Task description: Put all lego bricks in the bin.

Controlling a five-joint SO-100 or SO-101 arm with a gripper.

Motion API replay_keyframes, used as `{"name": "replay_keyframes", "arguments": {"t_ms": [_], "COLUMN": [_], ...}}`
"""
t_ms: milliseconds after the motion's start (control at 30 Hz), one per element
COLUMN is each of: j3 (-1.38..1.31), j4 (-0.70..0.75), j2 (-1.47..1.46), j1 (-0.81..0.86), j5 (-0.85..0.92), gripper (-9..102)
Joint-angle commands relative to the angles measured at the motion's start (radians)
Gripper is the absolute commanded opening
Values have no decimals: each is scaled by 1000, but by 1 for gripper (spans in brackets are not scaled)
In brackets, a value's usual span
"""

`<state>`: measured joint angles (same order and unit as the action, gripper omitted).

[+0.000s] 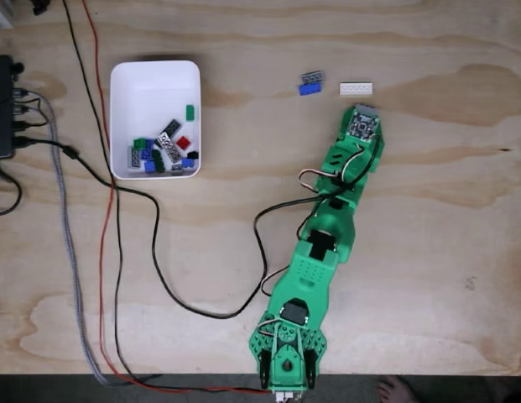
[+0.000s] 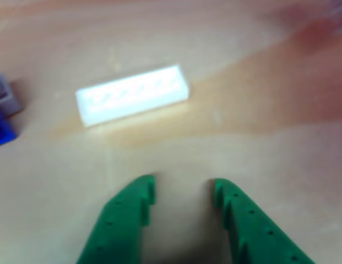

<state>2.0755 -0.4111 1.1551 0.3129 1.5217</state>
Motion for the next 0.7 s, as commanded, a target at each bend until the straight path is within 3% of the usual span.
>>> {"name": "replay_keyframes", "arguments": {"t_ms": [0,67,200,400,500,667], "j3": [133,69,-143,-170,-117,11], "j4": [383,627,973,1025,1127,1238], "j2": [719,790,762,693,764,867], "j1": [-138,-235,-405,-388,-327,-529], "j5": [-183,-276,-439,-620,-746,-857], "gripper": [1,2,4,21,24,22]}}
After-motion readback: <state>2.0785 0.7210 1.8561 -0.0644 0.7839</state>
